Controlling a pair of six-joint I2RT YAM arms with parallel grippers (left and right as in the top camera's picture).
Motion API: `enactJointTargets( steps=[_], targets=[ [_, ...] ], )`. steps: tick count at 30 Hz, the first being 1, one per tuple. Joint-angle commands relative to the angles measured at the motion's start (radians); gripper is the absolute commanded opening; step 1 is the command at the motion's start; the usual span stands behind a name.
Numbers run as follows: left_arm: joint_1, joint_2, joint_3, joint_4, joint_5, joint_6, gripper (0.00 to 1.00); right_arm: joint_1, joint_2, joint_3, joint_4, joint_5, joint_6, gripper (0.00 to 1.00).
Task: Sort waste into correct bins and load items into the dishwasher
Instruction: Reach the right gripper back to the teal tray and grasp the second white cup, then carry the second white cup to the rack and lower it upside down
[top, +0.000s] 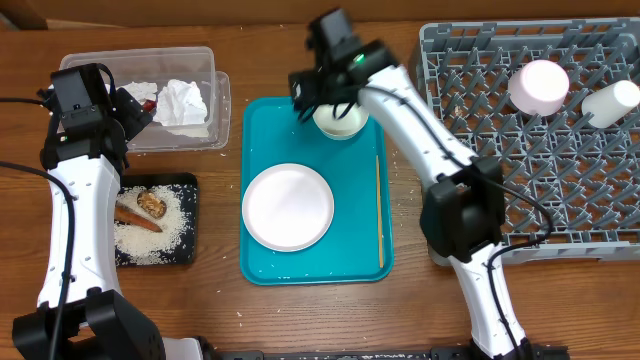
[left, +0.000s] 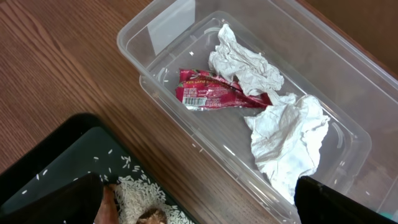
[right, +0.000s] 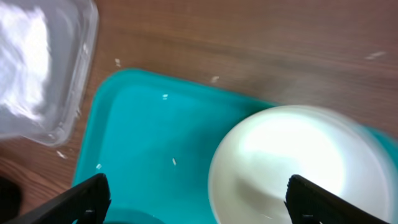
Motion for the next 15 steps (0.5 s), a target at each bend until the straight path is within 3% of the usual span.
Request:
enactJointTargets(
  steps=[1, 7, 12, 15],
  targets=[
    [0.0, 0.008, 0.006, 0.001, 0.001, -0.017, 1.0, 0.027, 0.009, -0.086, 0.058, 0.037, 0.001, 0.92],
    [0.0, 0.008, 0.006, 0.001, 0.001, -0.017, 1.0, 0.05, 0.009, -0.184, 0.118, 0.158, 0.001, 0.84],
    [0.0, 0.008, 0.006, 0.001, 0.001, -0.017, 1.0, 0.05, 0.009, -0.186, 0.116, 0.158, 0.0, 0.44],
    [0.0, 0.008, 0.006, 0.001, 0.001, -0.018, 1.0, 0.05, 0.008, -0.184, 0.116, 0.157, 0.001, 0.31]
  ],
)
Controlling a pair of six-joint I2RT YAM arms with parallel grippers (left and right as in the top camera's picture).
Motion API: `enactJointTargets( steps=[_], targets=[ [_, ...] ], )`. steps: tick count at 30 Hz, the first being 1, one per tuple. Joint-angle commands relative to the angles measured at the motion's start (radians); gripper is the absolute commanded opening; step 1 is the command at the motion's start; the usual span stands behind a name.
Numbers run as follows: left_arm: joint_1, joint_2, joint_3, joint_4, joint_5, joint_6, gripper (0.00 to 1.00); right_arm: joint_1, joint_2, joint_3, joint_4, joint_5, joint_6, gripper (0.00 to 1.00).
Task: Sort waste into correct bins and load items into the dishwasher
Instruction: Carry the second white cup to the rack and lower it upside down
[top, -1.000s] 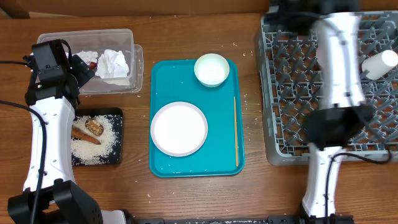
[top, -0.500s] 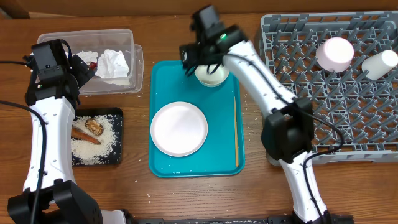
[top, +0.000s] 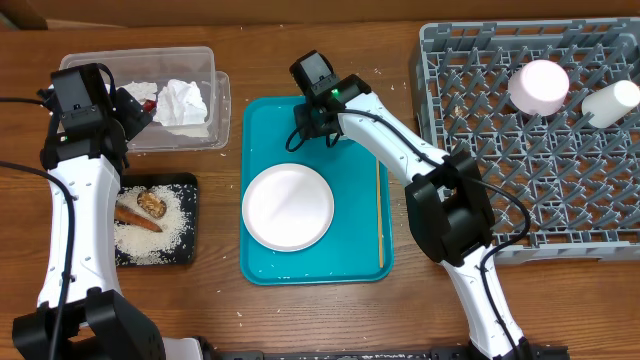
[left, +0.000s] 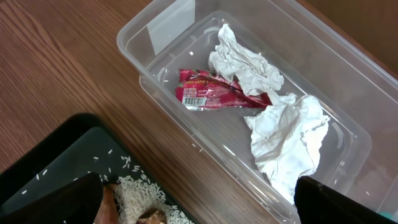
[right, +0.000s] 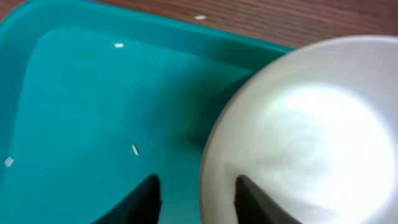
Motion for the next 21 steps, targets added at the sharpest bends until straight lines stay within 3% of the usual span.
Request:
enactJointTargets(
  steps=[1, 6, 15, 18, 21],
  targets=[
    [0.0, 0.008, 0.006, 0.0, 0.001, -0.017, 1.0, -0.004, -0.003, 0.009, -0.002, 0.017, 0.005, 0.27],
    [0.0, 0.008, 0.006, 0.0, 0.001, -0.017, 1.0, -0.004, -0.011, 0.116, -0.082, -0.001, 0.006, 0.04],
    [0.0, 0.008, 0.006, 0.0, 0.001, -0.018, 1.0, -0.109, -0.084, 0.529, -0.357, -0.001, 0.006, 0.04],
    [0.0, 0.008, 0.006, 0.0, 0.001, -0.017, 1.0, -0.211, -0.126, 0.678, -0.478, -0.017, 0.041, 0.04],
    [0.0, 0.008, 0.006, 0.0, 0.001, -0.017, 1.0, -0.368, -0.166, 0.774, -0.592, -0.185, 0.04, 0.04]
  ],
)
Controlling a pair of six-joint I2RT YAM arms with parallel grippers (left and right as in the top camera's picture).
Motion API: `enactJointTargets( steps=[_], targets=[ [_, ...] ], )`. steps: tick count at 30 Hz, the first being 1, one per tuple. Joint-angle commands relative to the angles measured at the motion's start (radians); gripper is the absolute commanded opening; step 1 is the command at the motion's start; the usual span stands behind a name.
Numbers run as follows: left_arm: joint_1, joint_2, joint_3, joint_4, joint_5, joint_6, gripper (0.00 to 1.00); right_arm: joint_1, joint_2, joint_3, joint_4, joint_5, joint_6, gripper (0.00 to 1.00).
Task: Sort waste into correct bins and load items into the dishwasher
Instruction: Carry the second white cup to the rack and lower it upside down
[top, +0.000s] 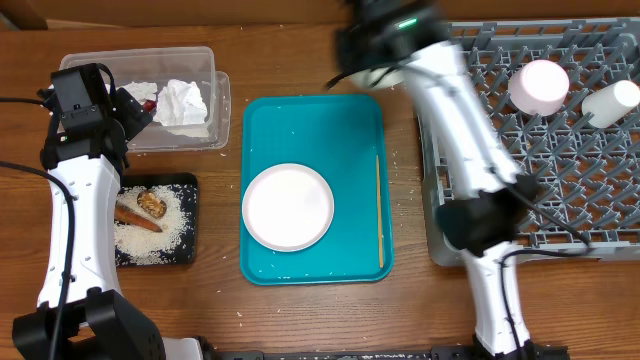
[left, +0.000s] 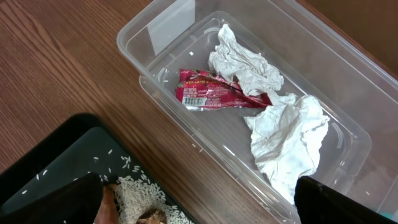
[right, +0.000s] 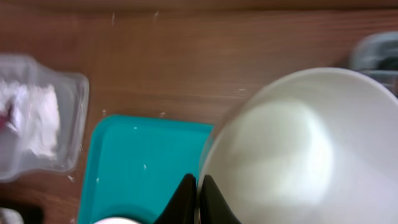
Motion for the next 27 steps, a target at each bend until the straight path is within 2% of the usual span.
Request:
enactJointTargets(
  steps=[1, 4, 7, 12, 19, 24, 27],
  targets=[
    [0.0, 0.008, 0.006, 0.0, 0.0, -0.017, 1.0, -0.216, -0.119, 0.12, -0.085, -0.203, 0.018, 0.04],
    [0.0, 0.008, 0.006, 0.0, 0.0, -0.018, 1.0, -0.433, -0.128, 0.131, -0.196, -0.489, -0.034, 0.04],
    [0.0, 0.008, 0.006, 0.0, 0.0, -0.017, 1.0, -0.628, -0.115, 0.103, -0.286, -0.743, -0.149, 0.04],
    [0.0, 0.009, 0.006, 0.0, 0.001, -0.017, 1.0, -0.85, -0.11, -0.066, -0.284, -1.068, -0.313, 0.04],
    [0.0, 0.009, 0.006, 0.0, 0.0, -0.017, 1.0, -0.915, -0.11, -0.411, -0.242, -1.272, -0.524, 0.04],
    [0.0, 0.009, 0.006, 0.0, 0.0, -0.018, 1.0, -0.915, -0.11, -0.632, -0.071, -1.324, -0.509, 0.04],
    [0.0, 0.009, 0.006, 0.0, 0.0, -0.017, 1.0, -0.925, -0.11, -0.732, 0.03, -1.329, -0.44, 0.04]
  ],
)
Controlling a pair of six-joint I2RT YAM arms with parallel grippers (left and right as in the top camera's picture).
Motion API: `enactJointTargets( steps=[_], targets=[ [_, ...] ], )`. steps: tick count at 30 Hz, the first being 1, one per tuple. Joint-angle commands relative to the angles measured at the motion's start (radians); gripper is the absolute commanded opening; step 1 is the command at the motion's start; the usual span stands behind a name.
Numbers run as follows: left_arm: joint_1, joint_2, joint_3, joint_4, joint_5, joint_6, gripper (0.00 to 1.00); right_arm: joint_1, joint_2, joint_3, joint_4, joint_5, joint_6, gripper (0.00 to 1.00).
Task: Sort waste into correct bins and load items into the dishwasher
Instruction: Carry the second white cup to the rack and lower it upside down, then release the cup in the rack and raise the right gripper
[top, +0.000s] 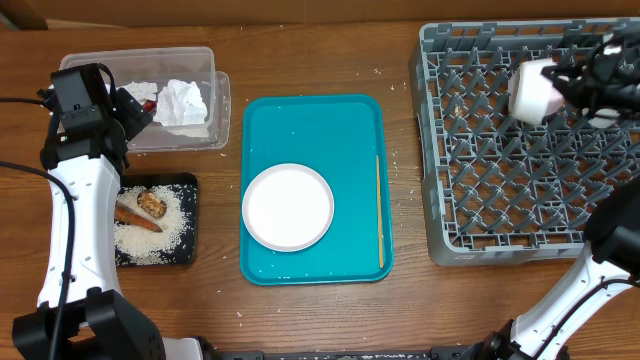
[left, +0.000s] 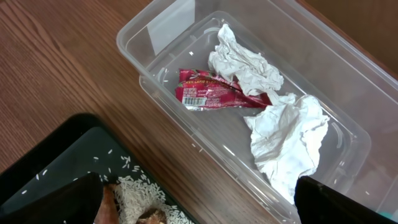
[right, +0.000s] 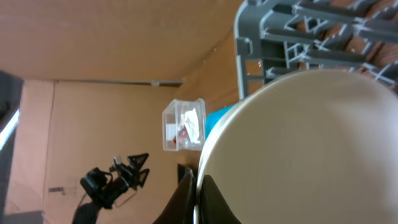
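Note:
A white bowl (right: 298, 149) fills the right wrist view, tipped on its side, and my right gripper (right: 198, 186) is shut on its rim. In the overhead view the bowl (top: 532, 90) hangs over the far right part of the grey dishwasher rack (top: 480, 200), with the right gripper (top: 565, 85) beside it. A white plate (top: 288, 207) and a chopstick (top: 379, 205) lie on the teal tray (top: 310, 120). My left gripper (left: 199, 202) is open above the near wall of the clear bin (left: 155, 31), nothing between its fingers.
The clear bin (top: 100, 65) holds a red wrapper (left: 217, 96) and crumpled napkins (left: 286, 134). A black tray (top: 185, 250) with rice and food scraps sits in front of it. Scattered rice grains dot the wooden table.
My right gripper has carried the bowl from above the table behind the teal tray to over the rack's far right part, and the bowl is now tipped on its side. The left arm has not moved.
My right gripper was open over the bowl on the teal tray's far end, then low at its rim. Later it was shut on the rim with the bowl lifted behind the tray. Now the bowl is over the rack. The left gripper stayed open over the clear bin.

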Motion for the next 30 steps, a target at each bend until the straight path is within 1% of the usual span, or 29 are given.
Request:
enactJointTargets(
  steps=[1, 4, 10, 13, 14, 16, 19, 22, 27, 30],
  targets=[
    [0.0, 0.009, 0.006, 0.0, 0.001, -0.017, 1.0, -0.014, -0.002, -0.081, 0.06, -0.076, 0.043, 0.04],
    [0.0, 0.009, 0.006, 0.0, 0.001, -0.017, 1.0, -0.037, -0.002, -0.101, 0.092, -0.074, 0.058, 0.04],
    [0.0, 0.009, 0.006, 0.0, 0.001, -0.018, 1.0, -0.106, -0.005, -0.071, 0.094, -0.059, 0.117, 0.04],
    [0.0, 0.009, 0.006, 0.0, 0.001, -0.017, 1.0, -0.129, -0.005, -0.067, 0.094, 0.024, 0.158, 0.04],
    [0.0, 0.009, 0.006, 0.0, 0.001, -0.017, 1.0, -0.135, -0.005, -0.067, 0.093, 0.057, 0.16, 0.06],
    [0.0, 0.009, 0.006, 0.0, 0.001, -0.018, 1.0, -0.14, -0.005, -0.067, 0.085, 0.107, 0.16, 0.13],
    [0.0, 0.009, 0.006, 0.0, 0.001, -0.017, 1.0, -0.147, -0.01, -0.066, 0.079, 0.15, 0.176, 0.14],
    [0.0, 0.009, 0.006, 0.0, 0.001, -0.017, 1.0, -0.162, -0.032, -0.064, 0.106, 0.203, 0.234, 0.14],
    [0.0, 0.009, 0.006, 0.0, 0.001, -0.018, 1.0, -0.195, -0.097, -0.007, 0.13, 0.389, 0.355, 0.15],
    [0.0, 0.009, 0.006, 0.0, 0.001, -0.017, 1.0, -0.209, -0.14, 0.067, 0.12, 0.525, 0.417, 0.19]
  ],
)
